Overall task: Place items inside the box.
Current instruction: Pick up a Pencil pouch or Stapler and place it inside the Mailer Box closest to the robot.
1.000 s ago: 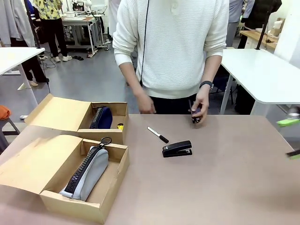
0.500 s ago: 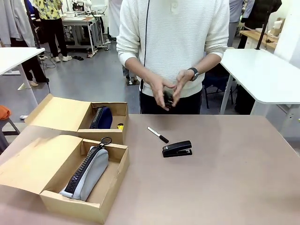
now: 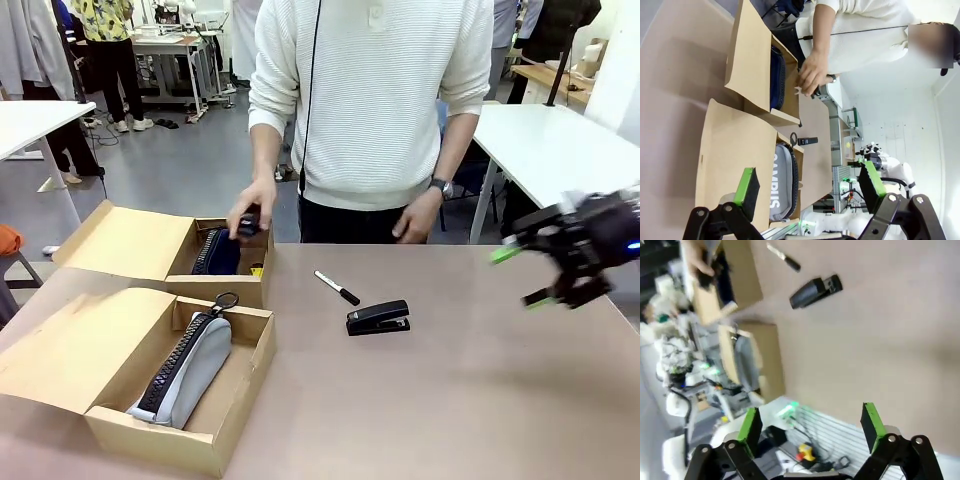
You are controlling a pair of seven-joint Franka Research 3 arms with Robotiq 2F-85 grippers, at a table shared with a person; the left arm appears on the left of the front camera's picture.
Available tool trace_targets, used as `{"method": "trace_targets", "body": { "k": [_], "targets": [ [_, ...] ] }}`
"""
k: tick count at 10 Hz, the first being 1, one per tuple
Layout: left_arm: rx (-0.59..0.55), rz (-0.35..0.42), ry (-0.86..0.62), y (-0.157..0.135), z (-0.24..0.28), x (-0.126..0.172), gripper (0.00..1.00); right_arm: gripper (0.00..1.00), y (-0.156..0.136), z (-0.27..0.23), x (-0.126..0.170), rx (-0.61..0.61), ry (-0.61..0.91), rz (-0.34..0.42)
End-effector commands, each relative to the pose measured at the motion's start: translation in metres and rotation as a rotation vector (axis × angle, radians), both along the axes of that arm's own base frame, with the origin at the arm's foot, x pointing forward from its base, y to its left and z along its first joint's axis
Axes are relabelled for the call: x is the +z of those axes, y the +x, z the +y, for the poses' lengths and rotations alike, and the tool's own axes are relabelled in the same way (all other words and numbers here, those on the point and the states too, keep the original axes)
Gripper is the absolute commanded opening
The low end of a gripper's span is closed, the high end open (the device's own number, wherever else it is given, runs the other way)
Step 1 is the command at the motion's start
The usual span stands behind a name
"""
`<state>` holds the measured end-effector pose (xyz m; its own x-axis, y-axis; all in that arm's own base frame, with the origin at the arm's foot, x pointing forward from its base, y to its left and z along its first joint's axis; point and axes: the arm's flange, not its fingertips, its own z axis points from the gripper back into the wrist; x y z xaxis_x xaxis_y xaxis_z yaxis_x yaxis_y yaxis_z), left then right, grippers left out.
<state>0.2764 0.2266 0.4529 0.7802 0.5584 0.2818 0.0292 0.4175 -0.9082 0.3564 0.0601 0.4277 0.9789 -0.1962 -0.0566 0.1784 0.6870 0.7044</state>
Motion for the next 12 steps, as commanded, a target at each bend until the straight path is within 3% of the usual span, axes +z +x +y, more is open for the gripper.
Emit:
{"method": "trace_targets", "body": {
  "k": [1, 2, 3, 6, 7, 8, 9, 10, 12],
  "targets": [
    [-0.002, -0.027, -0.004, -0.001, 0.0, 0.001, 1.0, 1.0, 0.013, 0.024, -0.024, 0.079, -0.041, 0.023],
    [-0.002, -0.027, -0.004, -0.001, 0.0, 0.001, 1.0, 1.0, 0.011, 0.026, -0.023, 0.084, -0.052, 0.009],
    [-0.002, -0.027, -0.004, -0.001, 0.0, 0.001, 1.0, 1.0, 0.004, 0.031, -0.026, 0.106, -0.103, 0.045],
    [-0.002, -0.027, -0.004, -0.001, 0.0, 0.001, 1.0, 1.0, 0.004, 0.043, -0.033, 0.108, -0.075, 0.035],
    [-0.002, -0.027, -0.004, -0.001, 0.0, 0.001, 1.0, 1.0, 0.005, 0.056, -0.031, 0.301, -0.237, 0.005],
    [-0.002, -0.027, -0.004, -0.001, 0.0, 0.001, 1.0, 1.0, 0.033, 0.094, -0.026, 0.62, -0.466, -0.18],
    [-0.002, -0.027, -0.004, -0.001, 0.0, 0.001, 1.0, 1.0, 0.064, 0.122, -0.025, 0.914, -0.518, -0.394],
    [-0.002, -0.027, -0.004, -0.001, 0.0, 0.001, 1.0, 1.0, 0.087, 0.144, -0.026, 1.073, -0.553, -0.578],
    [-0.002, -0.027, -0.004, -0.001, 0.0, 0.001, 1.0, 1.0, 0.107, 0.187, -0.039, 1.338, -0.483, -0.759]
  ]
}}
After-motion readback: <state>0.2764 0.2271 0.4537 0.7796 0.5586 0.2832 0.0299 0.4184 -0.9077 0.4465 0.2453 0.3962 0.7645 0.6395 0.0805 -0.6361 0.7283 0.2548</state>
